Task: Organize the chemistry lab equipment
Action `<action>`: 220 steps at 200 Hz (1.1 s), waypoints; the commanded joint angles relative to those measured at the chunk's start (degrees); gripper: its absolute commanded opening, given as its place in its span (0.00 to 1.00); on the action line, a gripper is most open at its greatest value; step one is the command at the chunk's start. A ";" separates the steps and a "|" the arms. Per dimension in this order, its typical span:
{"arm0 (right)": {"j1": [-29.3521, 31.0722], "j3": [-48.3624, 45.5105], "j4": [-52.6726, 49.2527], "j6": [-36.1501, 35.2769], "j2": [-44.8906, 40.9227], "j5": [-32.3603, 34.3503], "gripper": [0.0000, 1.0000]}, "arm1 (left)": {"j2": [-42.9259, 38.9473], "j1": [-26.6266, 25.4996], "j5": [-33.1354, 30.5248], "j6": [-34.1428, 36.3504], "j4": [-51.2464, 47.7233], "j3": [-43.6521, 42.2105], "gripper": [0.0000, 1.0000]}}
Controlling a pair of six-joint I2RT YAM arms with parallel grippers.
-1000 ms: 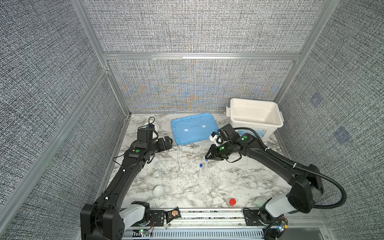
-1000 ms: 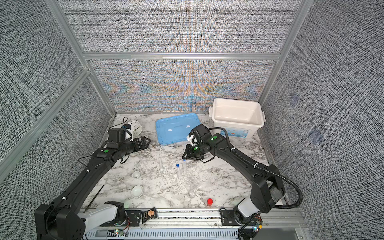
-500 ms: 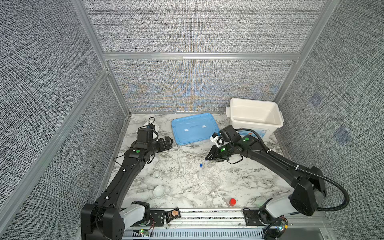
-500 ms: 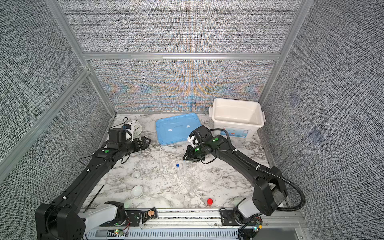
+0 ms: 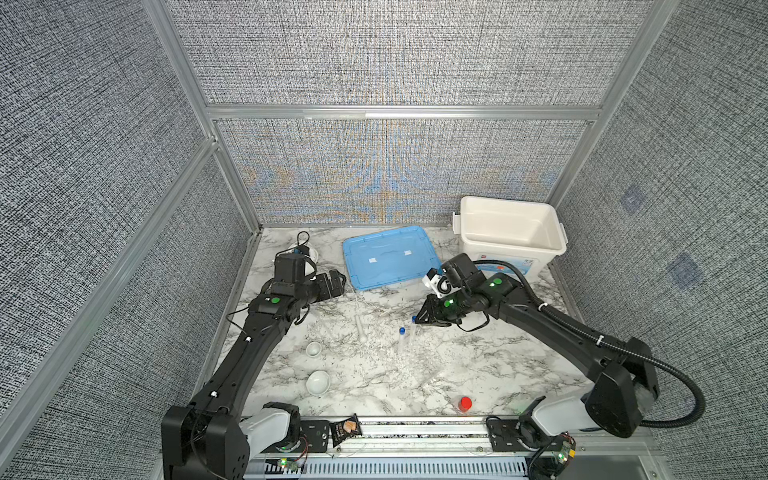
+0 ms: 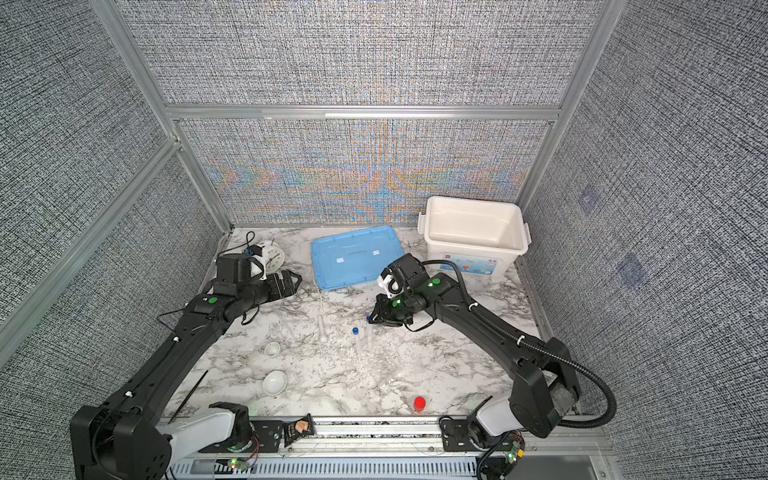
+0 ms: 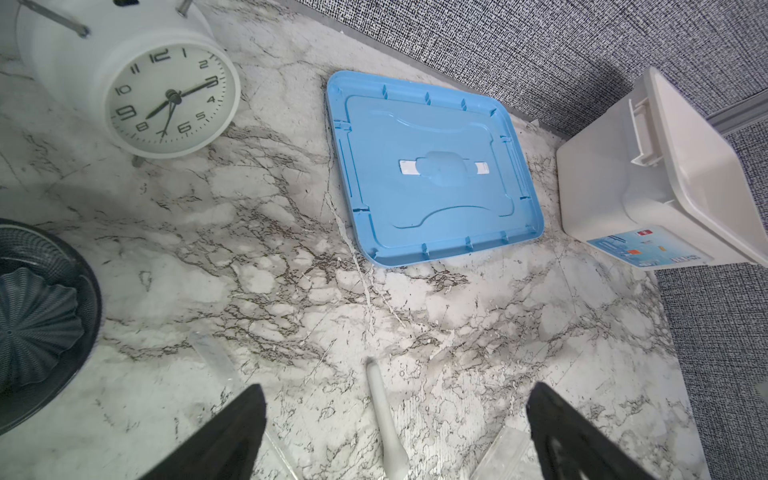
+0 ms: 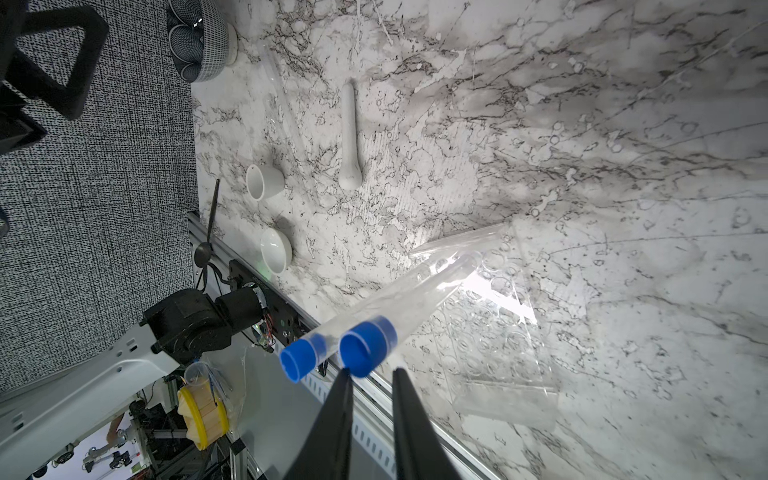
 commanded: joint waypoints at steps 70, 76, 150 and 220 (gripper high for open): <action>0.07 1.76 -0.09 -0.92 -2.42 3.22 0.35 | 1.66 -0.01 2.24 -1.44 1.01 1.59 0.98; 0.05 1.63 0.11 -0.85 -2.09 3.23 0.35 | 1.65 -0.01 2.41 -1.53 1.25 1.45 0.99; 0.31 0.16 2.50 -1.93 0.85 4.15 0.32 | 1.38 -0.01 1.95 -1.71 2.07 0.28 0.98; 1.04 -0.30 2.42 -2.05 1.01 3.95 0.29 | 1.77 -0.05 1.91 -2.31 2.14 0.46 0.98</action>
